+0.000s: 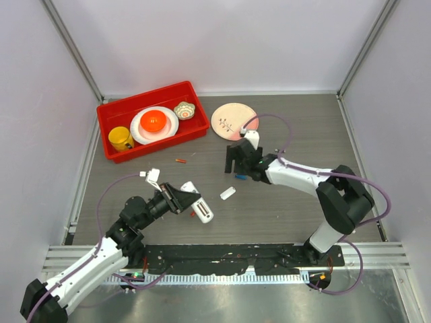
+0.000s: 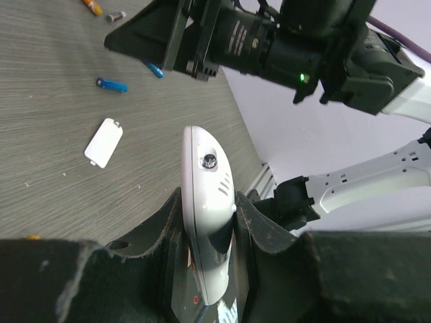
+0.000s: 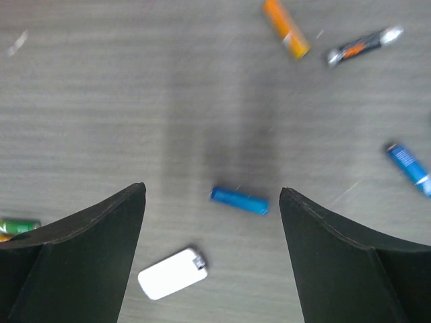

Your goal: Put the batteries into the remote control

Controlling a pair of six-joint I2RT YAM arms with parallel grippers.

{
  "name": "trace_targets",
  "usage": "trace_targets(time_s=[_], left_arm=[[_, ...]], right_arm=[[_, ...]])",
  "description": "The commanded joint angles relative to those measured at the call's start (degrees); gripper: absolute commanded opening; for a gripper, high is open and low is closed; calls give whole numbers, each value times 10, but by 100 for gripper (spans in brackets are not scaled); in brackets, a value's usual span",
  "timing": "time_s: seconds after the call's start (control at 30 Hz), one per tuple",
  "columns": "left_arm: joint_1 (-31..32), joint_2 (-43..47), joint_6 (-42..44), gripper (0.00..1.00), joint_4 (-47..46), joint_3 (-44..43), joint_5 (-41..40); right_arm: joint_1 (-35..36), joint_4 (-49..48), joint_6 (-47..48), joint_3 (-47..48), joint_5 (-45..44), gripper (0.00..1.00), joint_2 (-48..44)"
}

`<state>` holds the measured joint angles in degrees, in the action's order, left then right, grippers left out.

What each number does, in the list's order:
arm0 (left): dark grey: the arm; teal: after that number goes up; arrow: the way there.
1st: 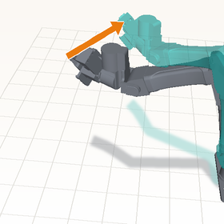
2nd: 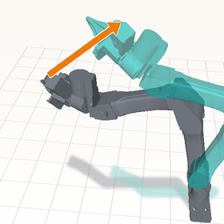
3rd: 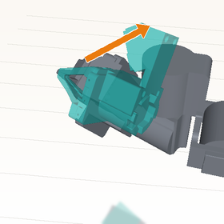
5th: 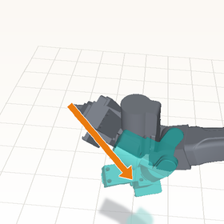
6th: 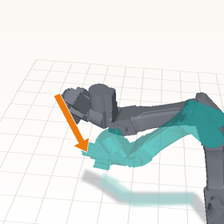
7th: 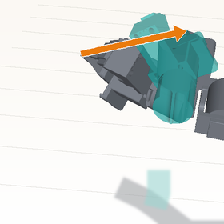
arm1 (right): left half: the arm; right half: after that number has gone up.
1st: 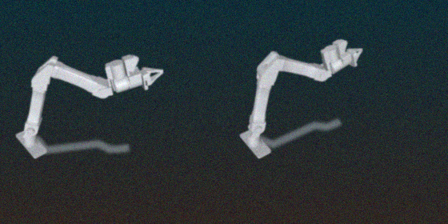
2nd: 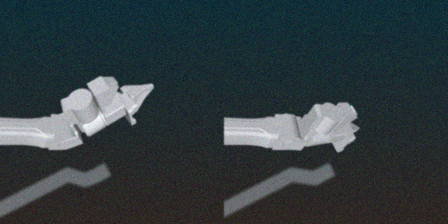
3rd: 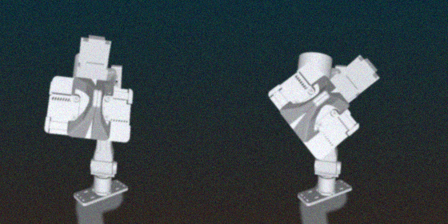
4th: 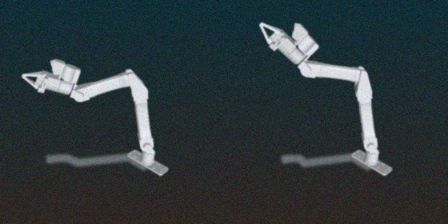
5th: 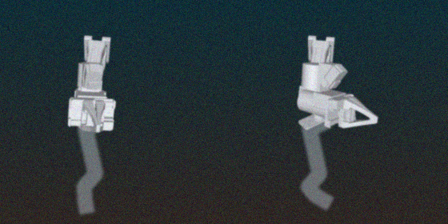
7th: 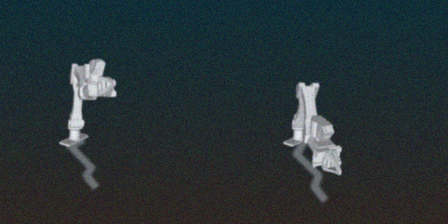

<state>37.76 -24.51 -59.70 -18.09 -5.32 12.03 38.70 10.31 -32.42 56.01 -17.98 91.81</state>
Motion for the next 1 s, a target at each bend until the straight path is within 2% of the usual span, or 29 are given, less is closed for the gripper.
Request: trace_targets(time_s=[0.0, 0.23, 0.53, 0.77, 0.97], left_arm=[[-1, -17, -5, 0, -27, -17, -5], [-1, -15, -5, 0, -18, -15, -4], [-1, 0, -5, 0, -10, -8, -10], [-1, 0, -4, 0, -13, -9, -7], [-1, -4, -5, 0, -17, -7, -7]], right_arm=[[53, 41, -82, 22, -96, 86, 28], [61, 67, -103, 25, -122, 84, 61], [61, 64, -106, 38, -113, 79, 94], [60, 60, -103, 41, -101, 65, 105], [60, 58, -101, 37, -89, 59, 111]])
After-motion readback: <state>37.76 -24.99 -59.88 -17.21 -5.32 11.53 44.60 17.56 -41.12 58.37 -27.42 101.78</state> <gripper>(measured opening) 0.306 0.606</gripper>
